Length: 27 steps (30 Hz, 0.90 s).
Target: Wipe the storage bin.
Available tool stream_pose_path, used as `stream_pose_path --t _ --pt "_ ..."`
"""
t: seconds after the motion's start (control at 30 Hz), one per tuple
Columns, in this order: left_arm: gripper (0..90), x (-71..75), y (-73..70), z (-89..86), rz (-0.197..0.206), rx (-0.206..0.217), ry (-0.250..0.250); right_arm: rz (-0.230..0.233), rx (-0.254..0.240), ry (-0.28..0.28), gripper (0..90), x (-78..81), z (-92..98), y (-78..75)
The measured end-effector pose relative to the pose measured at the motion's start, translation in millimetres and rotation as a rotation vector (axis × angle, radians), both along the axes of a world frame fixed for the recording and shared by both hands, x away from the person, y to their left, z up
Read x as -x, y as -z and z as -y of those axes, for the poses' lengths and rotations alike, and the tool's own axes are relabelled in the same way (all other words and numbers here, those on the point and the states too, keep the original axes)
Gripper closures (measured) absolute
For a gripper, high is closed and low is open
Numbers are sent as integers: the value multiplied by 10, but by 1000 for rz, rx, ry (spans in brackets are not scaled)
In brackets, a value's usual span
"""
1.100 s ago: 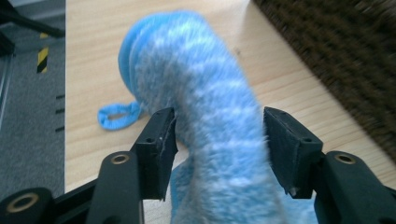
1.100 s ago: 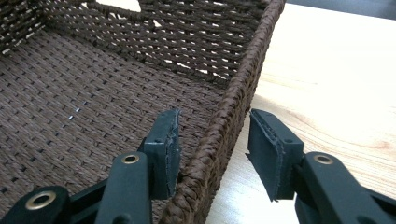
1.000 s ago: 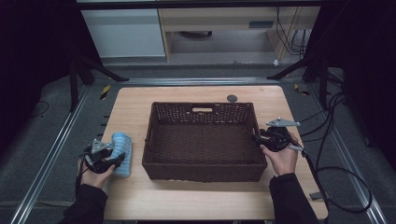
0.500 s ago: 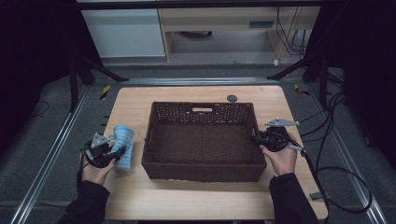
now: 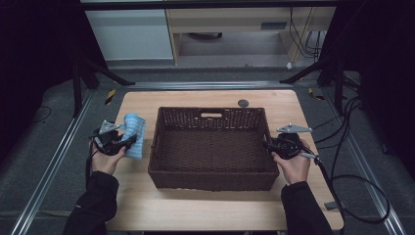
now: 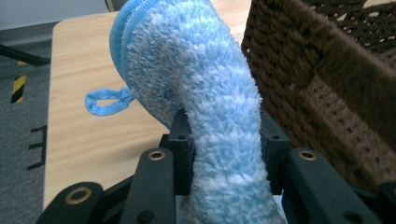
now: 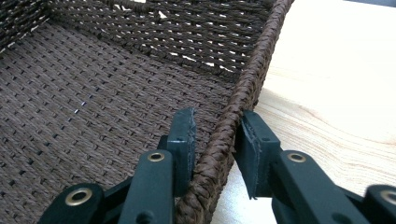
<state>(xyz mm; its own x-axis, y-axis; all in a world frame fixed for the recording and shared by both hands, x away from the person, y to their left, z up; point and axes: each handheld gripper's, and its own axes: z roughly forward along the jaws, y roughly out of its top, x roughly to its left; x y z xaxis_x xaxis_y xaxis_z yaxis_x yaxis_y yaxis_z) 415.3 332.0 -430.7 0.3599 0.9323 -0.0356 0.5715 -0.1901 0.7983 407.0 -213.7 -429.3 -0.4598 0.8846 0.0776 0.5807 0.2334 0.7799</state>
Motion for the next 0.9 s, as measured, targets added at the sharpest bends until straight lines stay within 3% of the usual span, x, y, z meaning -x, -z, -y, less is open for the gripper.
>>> stream_pose_path --t 0.2,0.37,0.53,0.73,0.9 --pt "648 -170 69 105 -11 7 16 1 5 -12 696 1 -28 -6" --pt "647 -242 167 160 -30 -13 38 -6 0 -40 698 11 -87 -14" --pt "648 -277 262 200 -60 -29 61 -6 1 -53 697 5 -105 -12" --pt "657 -294 447 260 -127 -69 96 -6 -1 -54 694 4 -104 -10" --pt "667 -269 404 220 -110 -42 102 -5 -2 -55 692 4 -100 -7"
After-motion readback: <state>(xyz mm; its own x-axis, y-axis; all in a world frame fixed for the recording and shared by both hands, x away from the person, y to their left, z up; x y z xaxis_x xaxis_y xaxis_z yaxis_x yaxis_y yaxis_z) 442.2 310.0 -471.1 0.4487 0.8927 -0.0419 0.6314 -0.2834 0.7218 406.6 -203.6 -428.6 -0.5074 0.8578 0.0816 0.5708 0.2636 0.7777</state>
